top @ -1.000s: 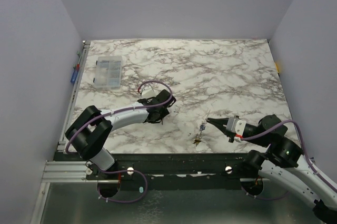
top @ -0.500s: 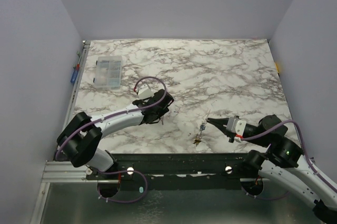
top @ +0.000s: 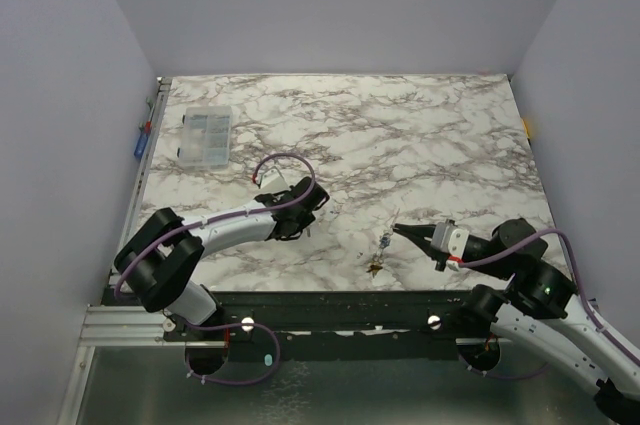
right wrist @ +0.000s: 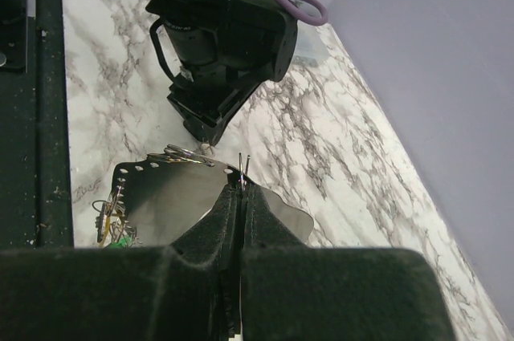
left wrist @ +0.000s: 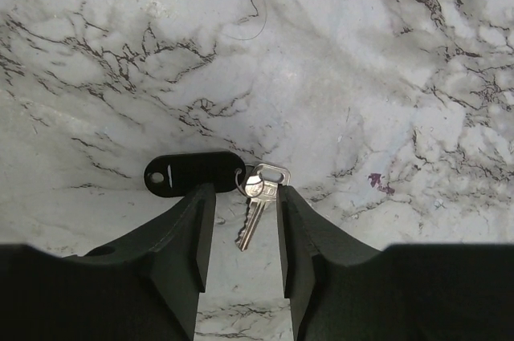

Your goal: Put the keys on the keyring

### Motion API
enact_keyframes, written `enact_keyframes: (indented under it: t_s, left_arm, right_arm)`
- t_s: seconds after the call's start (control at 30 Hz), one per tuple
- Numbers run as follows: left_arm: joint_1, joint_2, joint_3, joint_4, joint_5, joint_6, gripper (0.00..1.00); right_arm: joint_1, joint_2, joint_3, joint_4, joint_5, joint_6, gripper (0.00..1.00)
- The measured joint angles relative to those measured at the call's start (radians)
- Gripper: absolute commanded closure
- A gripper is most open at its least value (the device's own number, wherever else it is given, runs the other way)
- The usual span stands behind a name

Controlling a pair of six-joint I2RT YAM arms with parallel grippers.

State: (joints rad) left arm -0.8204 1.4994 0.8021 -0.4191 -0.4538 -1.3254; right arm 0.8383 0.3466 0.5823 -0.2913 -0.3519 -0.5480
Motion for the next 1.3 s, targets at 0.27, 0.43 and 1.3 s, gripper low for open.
enact_keyframes:
  t_s: [0.27, 0.43, 1.3]
  left_arm:
    - [0.000, 0.008, -0.006, 0.040, 0.000, 0.002, 0.61]
    - [0.000, 0.027, -0.006, 0.053, 0.000, 0.003, 0.63]
    - [0.000, 0.053, -0.013, 0.089, -0.002, 0.094, 1.00]
  right_arm:
    - [0.000, -0.009, 0.000, -0.003, 0.000, 0.007, 0.99]
    - [0.000, -0.009, 0.000, -0.004, 0.000, 0.007, 0.99]
    - [0.000, -0.021, 0.000, -0.027, 0.000, 0.007, 0.99]
